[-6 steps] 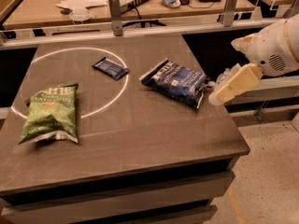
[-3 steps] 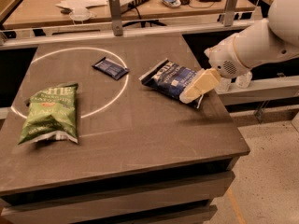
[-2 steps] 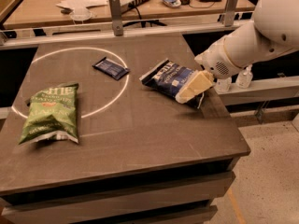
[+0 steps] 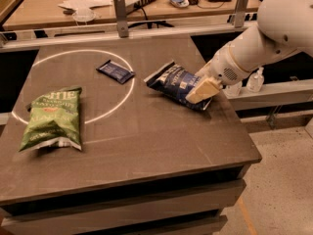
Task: Pick blue chip bag
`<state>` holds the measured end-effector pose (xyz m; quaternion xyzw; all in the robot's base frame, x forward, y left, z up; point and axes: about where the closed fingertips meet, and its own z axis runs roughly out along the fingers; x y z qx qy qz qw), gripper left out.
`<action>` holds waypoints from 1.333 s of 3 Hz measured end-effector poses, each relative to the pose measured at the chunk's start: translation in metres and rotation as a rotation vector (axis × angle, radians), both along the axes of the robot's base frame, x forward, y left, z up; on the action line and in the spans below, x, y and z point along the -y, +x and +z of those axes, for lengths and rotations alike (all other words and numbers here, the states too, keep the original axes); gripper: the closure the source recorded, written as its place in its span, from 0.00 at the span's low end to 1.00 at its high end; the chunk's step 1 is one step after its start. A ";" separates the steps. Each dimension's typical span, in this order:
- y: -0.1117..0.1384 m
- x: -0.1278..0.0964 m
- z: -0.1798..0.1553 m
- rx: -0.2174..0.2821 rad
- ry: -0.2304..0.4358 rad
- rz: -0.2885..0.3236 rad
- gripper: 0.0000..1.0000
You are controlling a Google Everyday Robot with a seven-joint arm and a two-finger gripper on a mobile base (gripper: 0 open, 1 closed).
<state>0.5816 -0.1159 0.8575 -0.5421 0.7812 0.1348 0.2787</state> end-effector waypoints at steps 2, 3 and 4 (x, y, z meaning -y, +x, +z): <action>-0.007 -0.003 0.041 0.074 0.087 0.050 1.00; -0.022 -0.001 0.093 0.170 0.176 0.117 1.00; -0.023 -0.003 0.095 0.175 0.183 0.124 1.00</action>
Offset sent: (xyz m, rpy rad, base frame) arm -0.0248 -0.0023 0.1221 0.2502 -0.2190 0.1270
